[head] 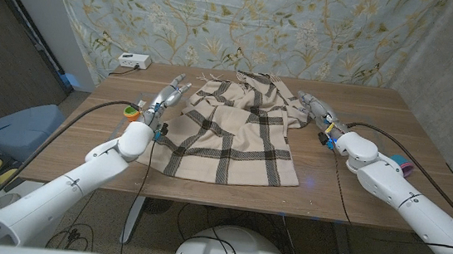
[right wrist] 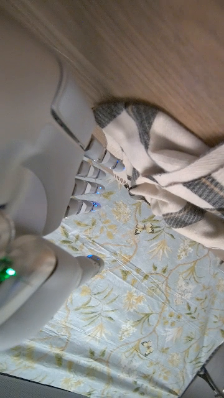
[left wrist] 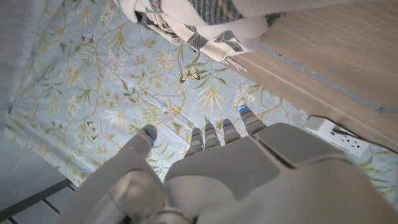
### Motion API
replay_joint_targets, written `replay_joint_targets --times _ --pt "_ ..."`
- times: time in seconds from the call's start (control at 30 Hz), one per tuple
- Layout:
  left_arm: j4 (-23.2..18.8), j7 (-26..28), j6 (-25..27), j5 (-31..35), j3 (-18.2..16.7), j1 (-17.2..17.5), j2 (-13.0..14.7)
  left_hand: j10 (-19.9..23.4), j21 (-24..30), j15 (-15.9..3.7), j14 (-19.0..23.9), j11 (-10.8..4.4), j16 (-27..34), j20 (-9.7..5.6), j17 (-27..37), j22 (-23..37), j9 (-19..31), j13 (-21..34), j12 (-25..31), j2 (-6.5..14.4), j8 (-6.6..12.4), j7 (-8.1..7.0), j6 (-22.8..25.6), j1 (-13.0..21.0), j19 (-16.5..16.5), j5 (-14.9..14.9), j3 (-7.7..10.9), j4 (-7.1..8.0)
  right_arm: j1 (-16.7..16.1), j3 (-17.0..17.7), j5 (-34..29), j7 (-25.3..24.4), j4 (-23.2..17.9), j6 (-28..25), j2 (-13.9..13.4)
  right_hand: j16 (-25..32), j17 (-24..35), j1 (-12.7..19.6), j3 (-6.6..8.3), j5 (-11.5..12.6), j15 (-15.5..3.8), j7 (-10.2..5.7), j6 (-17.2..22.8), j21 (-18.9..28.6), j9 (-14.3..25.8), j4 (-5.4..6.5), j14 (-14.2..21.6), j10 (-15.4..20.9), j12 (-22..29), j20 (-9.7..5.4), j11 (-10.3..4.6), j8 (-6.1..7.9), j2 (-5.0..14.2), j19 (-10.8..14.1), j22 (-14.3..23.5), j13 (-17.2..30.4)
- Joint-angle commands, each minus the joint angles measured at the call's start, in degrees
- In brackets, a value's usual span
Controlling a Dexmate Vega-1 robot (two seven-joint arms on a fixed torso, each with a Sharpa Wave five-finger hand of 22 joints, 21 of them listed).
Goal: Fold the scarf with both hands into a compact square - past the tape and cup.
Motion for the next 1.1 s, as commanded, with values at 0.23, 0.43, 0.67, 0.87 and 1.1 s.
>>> replay_joint_targets --times 0.23,0.43,0.67,0.87,1.1 --pt "-15.6 3.2 12.1 11.3 -5.3 11.2 9.4 1.7 0.7 0.50 1.9 0.51 0.6 1.24 0.2 0.1 0.1 0.3 0.4 -0.3 0.16 -0.21 1.3 0.9 0.8 -0.3 -0.08 -0.99 -4.8 -0.5 -7.9 -1.6 -14.2 -7.6 -9.6 0.1 0.3 1.1 0.42 -0.1 0.26 -0.44 0.3 0.2 0.2 -0.72 0.5 0.4 0.4 0.32 -0.05 0.22 0.45 0.4 0.1 0.2" --pt "-19.1 3.3 14.5 12.0 -7.7 15.1 11.4 2.8 0.8 0.55 3.1 0.81 0.8 1.44 0.2 0.2 0.1 0.4 0.6 -0.5 0.13 -0.04 2.1 1.2 1.2 -0.4 -0.15 -1.45 -6.8 -0.5 -10.0 -2.0 -18.5 -9.4 -11.7 0.1 0.3 1.7 0.77 -0.1 0.10 -0.53 0.5 0.1 0.2 -1.14 0.7 0.7 0.4 0.47 -0.23 0.22 0.72 0.4 0.1 0.2" --pt "-24.5 2.9 18.7 13.7 -11.5 20.9 14.5 3.3 0.9 0.59 3.6 0.82 0.7 1.54 0.3 0.2 0.2 0.4 0.5 -0.6 0.04 0.00 2.6 1.4 1.6 -0.5 -0.16 -1.81 -9.7 -0.3 -12.7 -2.4 -24.3 -12.6 -15.2 0.0 0.3 2.2 1.00 -0.1 -0.01 -0.56 0.7 0.1 0.2 -1.54 0.7 0.8 0.4 0.56 -0.27 0.22 0.77 0.4 0.1 0.2" --pt "-27.8 2.7 21.3 14.2 -15.0 26.1 15.7 3.4 0.9 0.57 3.8 0.67 0.7 1.53 0.3 0.2 0.2 0.4 0.5 -0.6 -0.01 -0.05 2.8 1.6 1.6 -0.6 -0.16 -1.99 -11.9 0.0 -14.9 -3.2 -27.6 -13.9 -17.2 0.0 0.3 2.6 1.15 -0.1 -0.06 -0.54 0.9 0.1 0.2 -1.84 0.8 0.9 0.3 0.67 -0.23 0.22 0.78 0.4 0.1 0.2" --pt "-30.0 2.4 23.2 16.1 -18.0 30.8 16.3 3.9 1.0 0.46 4.5 0.58 0.7 1.46 0.3 0.2 0.2 0.4 0.4 -0.7 -0.10 -0.09 3.1 1.8 1.8 -0.6 -0.17 -2.33 -13.0 -0.5 -18.0 -3.2 -30.4 -15.8 -18.5 0.0 0.3 3.0 1.35 -0.1 -0.19 -0.51 1.3 0.1 0.2 -2.24 1.0 1.4 0.4 0.69 -0.32 0.27 0.80 0.5 0.1 0.2"
